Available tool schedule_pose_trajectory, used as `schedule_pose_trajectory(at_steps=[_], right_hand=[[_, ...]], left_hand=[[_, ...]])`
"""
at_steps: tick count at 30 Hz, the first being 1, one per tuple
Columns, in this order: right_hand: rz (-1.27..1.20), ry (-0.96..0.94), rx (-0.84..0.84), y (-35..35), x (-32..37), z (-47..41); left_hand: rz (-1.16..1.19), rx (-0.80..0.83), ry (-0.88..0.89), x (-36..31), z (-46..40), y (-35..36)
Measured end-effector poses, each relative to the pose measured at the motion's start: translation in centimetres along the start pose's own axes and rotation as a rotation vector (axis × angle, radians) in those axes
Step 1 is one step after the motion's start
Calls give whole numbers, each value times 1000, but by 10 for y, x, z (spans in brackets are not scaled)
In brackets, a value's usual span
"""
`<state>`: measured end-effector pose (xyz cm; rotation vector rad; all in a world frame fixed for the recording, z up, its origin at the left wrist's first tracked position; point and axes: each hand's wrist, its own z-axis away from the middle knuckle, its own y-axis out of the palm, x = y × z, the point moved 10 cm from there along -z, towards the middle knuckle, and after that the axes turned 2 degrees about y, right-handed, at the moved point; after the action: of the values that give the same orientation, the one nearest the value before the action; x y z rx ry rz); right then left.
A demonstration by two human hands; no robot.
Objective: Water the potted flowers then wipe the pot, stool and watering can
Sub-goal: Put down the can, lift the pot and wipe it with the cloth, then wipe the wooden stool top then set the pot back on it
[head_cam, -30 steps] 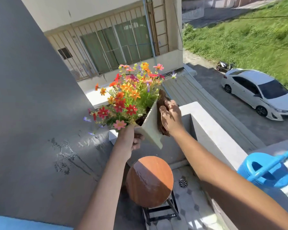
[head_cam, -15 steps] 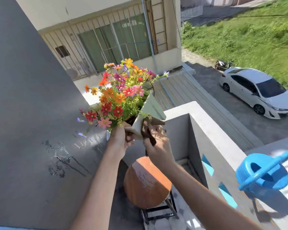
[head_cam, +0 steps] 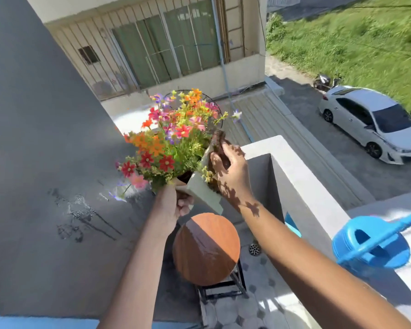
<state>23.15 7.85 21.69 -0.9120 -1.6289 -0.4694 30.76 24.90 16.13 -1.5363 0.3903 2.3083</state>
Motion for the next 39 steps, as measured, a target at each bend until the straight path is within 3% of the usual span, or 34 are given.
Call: schedule_pose_trajectory(at_steps=[2, 4, 5, 7, 10, 15, 21, 27, 31, 34, 39], right_hand=[[-16, 120, 154, 7, -22, 25], [147, 343, 271, 7, -65, 56], [106, 348, 263, 6, -84, 65], [97, 247, 64, 0, -93, 60], [61, 318, 59, 23, -125, 60], [128, 457, 283, 68, -200, 78], [354, 466, 451, 134, -264, 107], [488, 193, 884, 244, -277, 180], [679, 93, 1162, 279, -306, 238], [818, -34, 1227, 279, -328, 255], [890, -176, 1186, 265, -343, 241]], left_hand=[[13, -13, 7, 2, 1, -4], [28, -27, 6, 7, 0, -9], [43, -36, 0, 11, -1, -13], [81, -53, -22, 20, -6, -21], [162, -76, -59, 33, -19, -34], [218, -152, -105, 63, -53, -65], [34, -283, -104, 111, -111, -110], [37, -368, -126, 130, -156, -138], [76, -361, -103, 121, -177, -139], [90, -364, -88, 114, -190, -142], [107, -349, -94, 116, -204, -143]])
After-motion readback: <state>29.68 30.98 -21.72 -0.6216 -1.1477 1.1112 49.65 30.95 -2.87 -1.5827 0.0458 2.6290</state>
